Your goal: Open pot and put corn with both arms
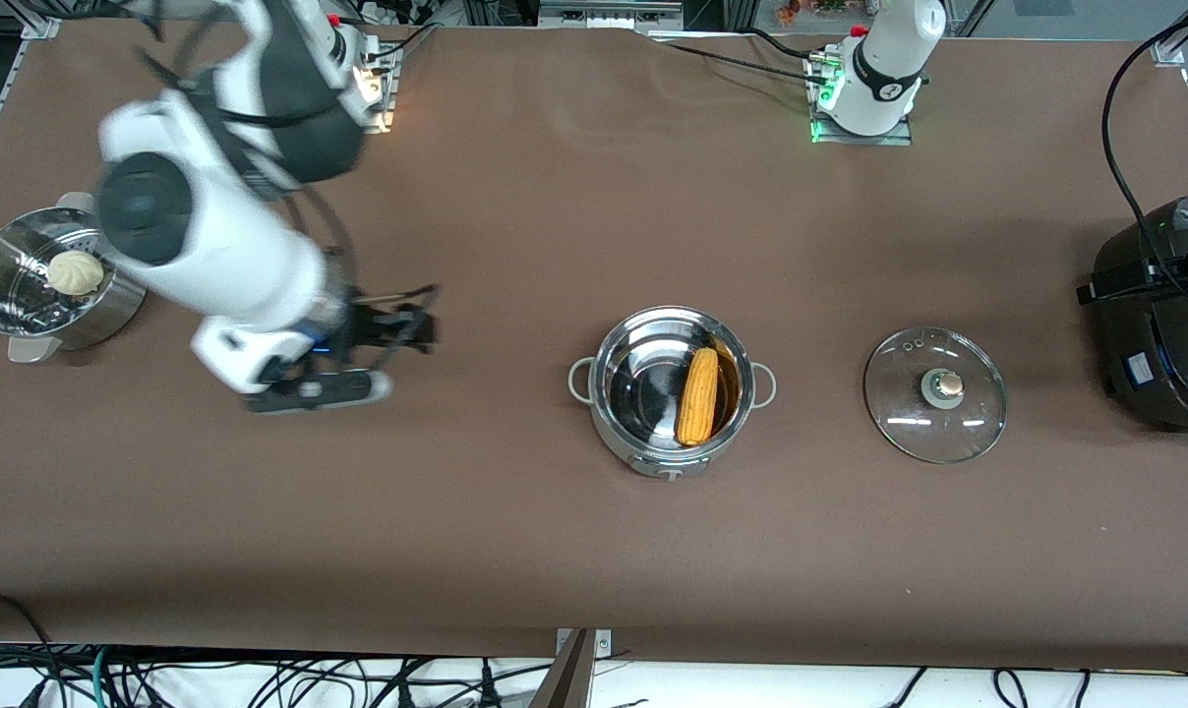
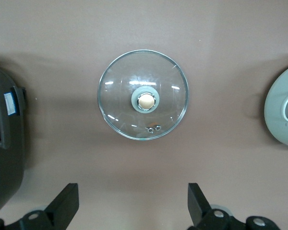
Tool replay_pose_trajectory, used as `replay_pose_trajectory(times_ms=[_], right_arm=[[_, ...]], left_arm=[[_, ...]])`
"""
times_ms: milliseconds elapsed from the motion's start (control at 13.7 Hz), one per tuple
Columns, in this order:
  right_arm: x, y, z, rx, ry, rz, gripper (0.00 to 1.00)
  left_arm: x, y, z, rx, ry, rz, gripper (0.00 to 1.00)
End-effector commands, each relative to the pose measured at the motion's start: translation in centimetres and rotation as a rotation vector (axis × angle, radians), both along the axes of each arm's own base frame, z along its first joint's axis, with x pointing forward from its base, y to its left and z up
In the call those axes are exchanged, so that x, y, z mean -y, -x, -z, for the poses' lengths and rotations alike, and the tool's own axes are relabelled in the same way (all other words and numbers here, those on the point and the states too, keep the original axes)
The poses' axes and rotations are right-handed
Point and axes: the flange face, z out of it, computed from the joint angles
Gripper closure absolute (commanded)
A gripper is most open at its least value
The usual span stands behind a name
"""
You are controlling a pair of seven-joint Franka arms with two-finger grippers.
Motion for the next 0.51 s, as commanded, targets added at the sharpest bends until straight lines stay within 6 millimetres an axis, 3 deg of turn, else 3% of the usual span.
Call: replay_pose_trajectory(times_ms=[0, 73, 220, 439], right_arm=[[6.6, 0.4, -0.4, -0.089, 0.03, -0.024, 0.0], [9.4, 0.2, -0.3, -0.116, 0.03, -0.02, 0.0], [13.8, -0.3, -0.2, -0.137, 0.051, -0.003, 0.0], [17.6, -0.6, -1.6, -0.086, 0.062, -0.031, 0.0]], left_arm=[[3.8, -0.7, -1.8, 0.01, -0.1, 0.022, 0.0], [4.9, -1.0, -2.2, 0.016, -0.129, 0.024, 0.0], [5.1, -1.1, -2.5, 0.023, -0.127, 0.022, 0.0], [5.2, -1.2, -2.1, 0.011, -0.124, 0.022, 0.0]])
